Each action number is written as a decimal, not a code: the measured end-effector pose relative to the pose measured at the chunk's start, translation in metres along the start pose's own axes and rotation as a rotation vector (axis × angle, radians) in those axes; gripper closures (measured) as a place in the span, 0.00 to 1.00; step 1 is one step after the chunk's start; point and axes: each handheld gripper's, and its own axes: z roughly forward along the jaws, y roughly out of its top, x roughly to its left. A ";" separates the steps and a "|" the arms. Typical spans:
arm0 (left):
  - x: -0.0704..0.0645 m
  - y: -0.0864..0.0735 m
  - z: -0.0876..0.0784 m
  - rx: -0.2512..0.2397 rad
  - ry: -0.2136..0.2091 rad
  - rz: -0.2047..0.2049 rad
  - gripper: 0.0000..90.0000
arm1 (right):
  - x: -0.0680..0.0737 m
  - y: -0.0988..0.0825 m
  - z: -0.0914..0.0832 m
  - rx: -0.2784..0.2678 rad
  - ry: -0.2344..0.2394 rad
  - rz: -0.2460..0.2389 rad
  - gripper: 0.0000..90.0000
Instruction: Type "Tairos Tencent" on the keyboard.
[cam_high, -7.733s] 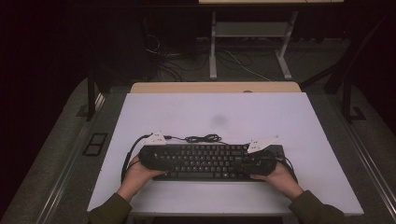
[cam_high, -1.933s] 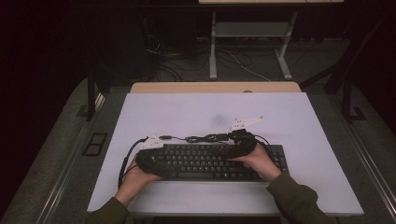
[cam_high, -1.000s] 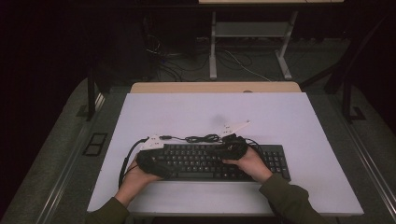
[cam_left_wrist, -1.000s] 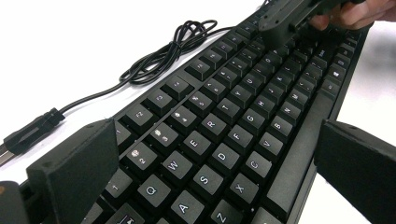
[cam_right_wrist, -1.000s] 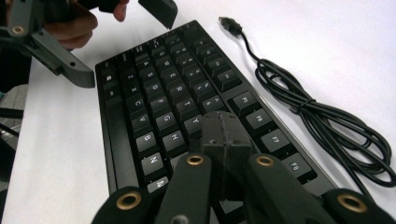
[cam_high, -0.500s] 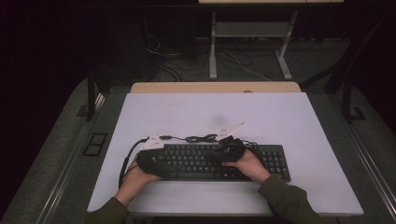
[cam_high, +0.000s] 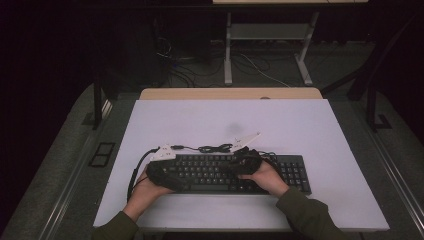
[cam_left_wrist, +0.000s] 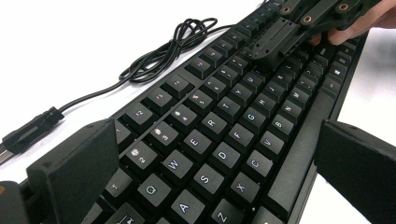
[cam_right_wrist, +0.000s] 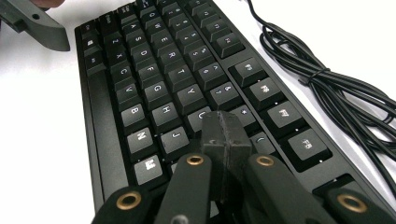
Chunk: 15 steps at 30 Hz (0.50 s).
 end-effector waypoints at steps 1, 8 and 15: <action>0.000 0.000 0.000 0.001 0.000 0.002 0.00 | 0.000 0.000 0.000 -0.002 0.000 0.001 0.99; 0.000 0.000 0.000 -0.001 0.000 0.000 0.00 | 0.001 0.000 -0.001 -0.004 -0.001 -0.001 0.99; 0.000 0.000 0.000 0.001 0.000 0.004 0.00 | -0.001 0.002 -0.004 -0.020 -0.001 0.003 0.99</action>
